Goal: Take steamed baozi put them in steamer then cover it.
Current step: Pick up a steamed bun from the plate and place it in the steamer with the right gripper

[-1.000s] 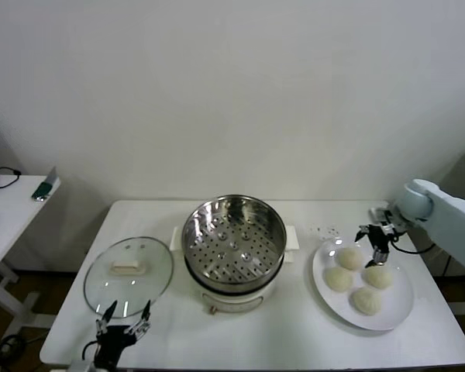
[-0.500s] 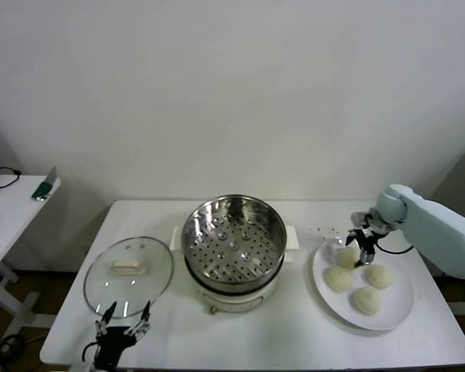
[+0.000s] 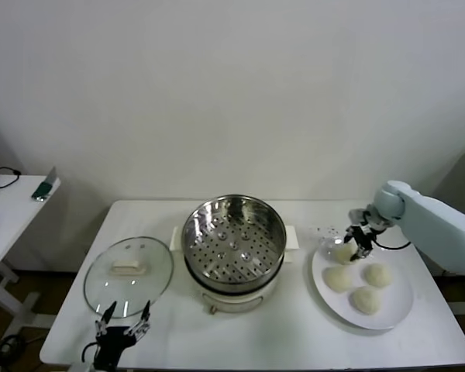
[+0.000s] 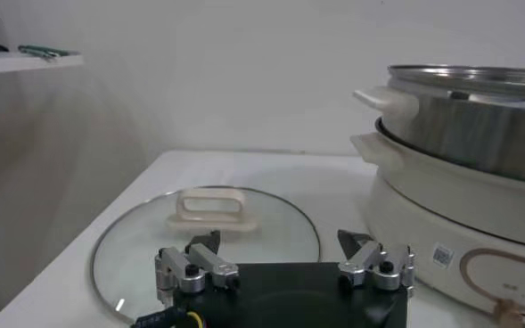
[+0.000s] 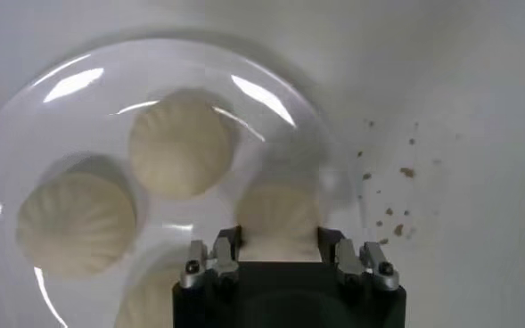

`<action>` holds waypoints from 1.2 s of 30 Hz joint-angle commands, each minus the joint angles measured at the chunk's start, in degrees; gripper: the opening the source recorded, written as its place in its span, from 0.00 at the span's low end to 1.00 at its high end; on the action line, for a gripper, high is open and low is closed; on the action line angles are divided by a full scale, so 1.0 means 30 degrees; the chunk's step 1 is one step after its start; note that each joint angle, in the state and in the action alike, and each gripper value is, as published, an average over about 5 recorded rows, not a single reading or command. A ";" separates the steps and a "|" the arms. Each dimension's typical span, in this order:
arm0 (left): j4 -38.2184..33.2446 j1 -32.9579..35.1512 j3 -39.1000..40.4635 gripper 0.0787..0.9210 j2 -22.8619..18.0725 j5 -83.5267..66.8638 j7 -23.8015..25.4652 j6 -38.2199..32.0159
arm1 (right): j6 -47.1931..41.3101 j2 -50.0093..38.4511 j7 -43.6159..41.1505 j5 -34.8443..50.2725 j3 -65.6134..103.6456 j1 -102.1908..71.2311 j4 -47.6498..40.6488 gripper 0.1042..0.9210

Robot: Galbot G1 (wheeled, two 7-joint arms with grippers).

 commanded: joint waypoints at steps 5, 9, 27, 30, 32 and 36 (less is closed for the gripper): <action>-0.0024 0.0010 0.0051 0.88 0.0197 0.0079 -0.0025 -0.0030 | 0.5179 0.1783 -0.0523 0.4970 -0.8794 1.3379 0.4744 0.59; -0.0141 -0.0052 0.0114 0.88 0.0231 0.0067 -0.0018 0.0016 | 0.7289 0.3835 -0.0145 0.5162 -0.8852 1.5281 0.6496 0.59; -0.0721 -0.0439 0.0205 0.88 0.0302 0.0128 0.0036 0.0177 | 1.2010 0.9177 0.5721 -0.5162 -0.7552 0.8280 0.5068 0.60; -0.0743 -0.0382 0.0246 0.88 0.0292 0.0130 0.0038 0.0167 | 1.2187 0.9240 0.5778 -0.5773 -0.7399 0.7362 0.4475 0.60; -0.0722 -0.0366 0.0256 0.88 0.0284 0.0131 0.0035 0.0151 | 1.2274 0.9196 0.5809 -0.6113 -0.7302 0.6898 0.4104 0.60; -0.0674 -0.0351 0.0231 0.88 0.0274 0.0121 0.0023 0.0141 | 1.2448 0.9197 0.5875 -0.6465 -0.7067 0.6202 0.3376 0.60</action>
